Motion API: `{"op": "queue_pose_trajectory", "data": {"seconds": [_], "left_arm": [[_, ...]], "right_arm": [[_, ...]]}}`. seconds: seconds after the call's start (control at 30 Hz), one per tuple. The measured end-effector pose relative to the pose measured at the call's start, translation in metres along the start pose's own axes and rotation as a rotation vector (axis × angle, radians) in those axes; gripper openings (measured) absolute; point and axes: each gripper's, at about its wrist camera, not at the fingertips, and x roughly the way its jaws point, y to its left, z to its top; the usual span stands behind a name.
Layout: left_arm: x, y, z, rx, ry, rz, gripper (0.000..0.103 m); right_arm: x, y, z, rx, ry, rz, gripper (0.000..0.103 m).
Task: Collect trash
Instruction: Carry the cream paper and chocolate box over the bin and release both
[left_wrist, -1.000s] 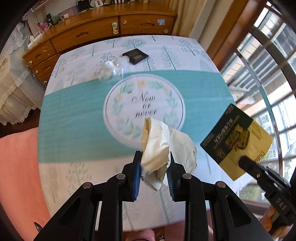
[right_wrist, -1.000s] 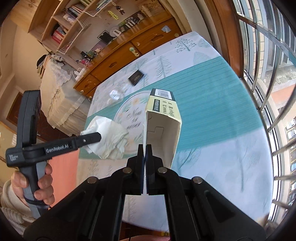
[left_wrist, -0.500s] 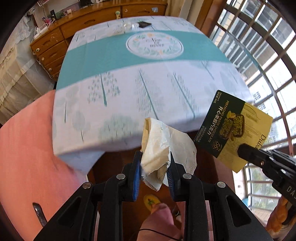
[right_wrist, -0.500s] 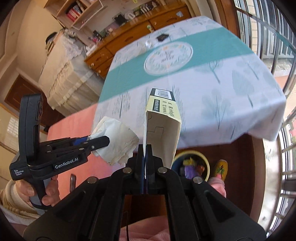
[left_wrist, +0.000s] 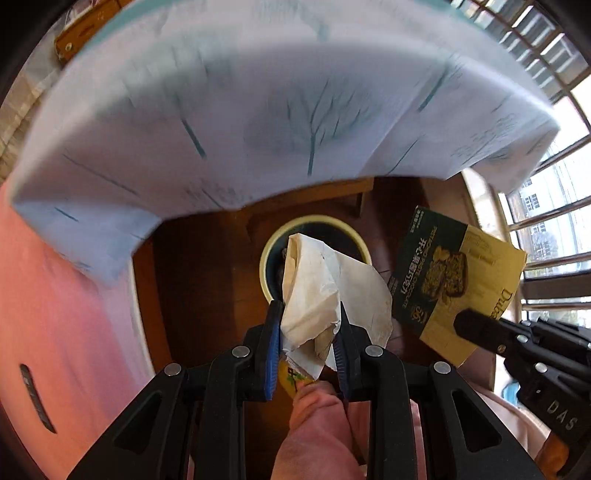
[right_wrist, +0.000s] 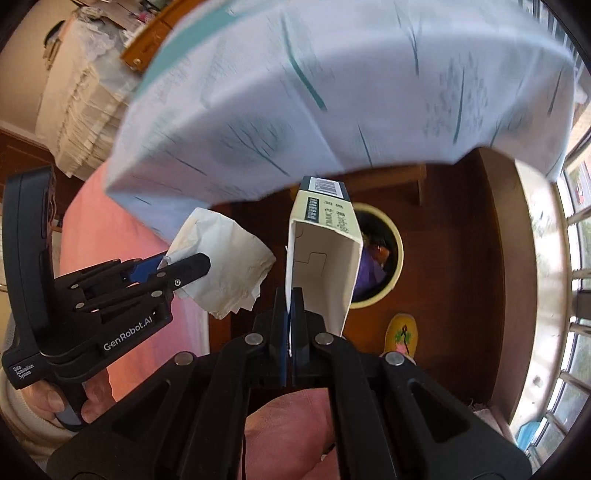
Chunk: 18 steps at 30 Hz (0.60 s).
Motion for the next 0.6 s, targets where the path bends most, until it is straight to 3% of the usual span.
{"op": "queue_pose_trajectory", "data": {"seconds": [0.3, 0.37, 0.43, 0.57, 0.6], "left_arm": [[0.142, 0.015, 0.0, -0.118, 0.034, 0.02, 0.031], [0.158, 0.021, 0.003, -0.137, 0.031, 0.023, 0.038], [0.168, 0.025, 0.007, -0.149, 0.023, 0.018, 0.051], [0.176, 0.036, 0.015, -0.174, 0.009, -0.005, 0.065], [0.175, 0.037, 0.016, -0.173, 0.002, -0.003, 0.073]], "right_arm": [[0.144, -0.057, -0.001, 0.02, 0.087, -0.034, 0.0], [0.163, -0.063, 0.005, 0.016, 0.095, -0.036, 0.0], [0.176, -0.071, 0.018, 0.013, 0.102, -0.018, 0.0], [0.192, -0.08, 0.029, 0.035, 0.141, -0.018, 0.0], [0.193, -0.079, 0.035, 0.039, 0.146, -0.032, 0.003]]}}
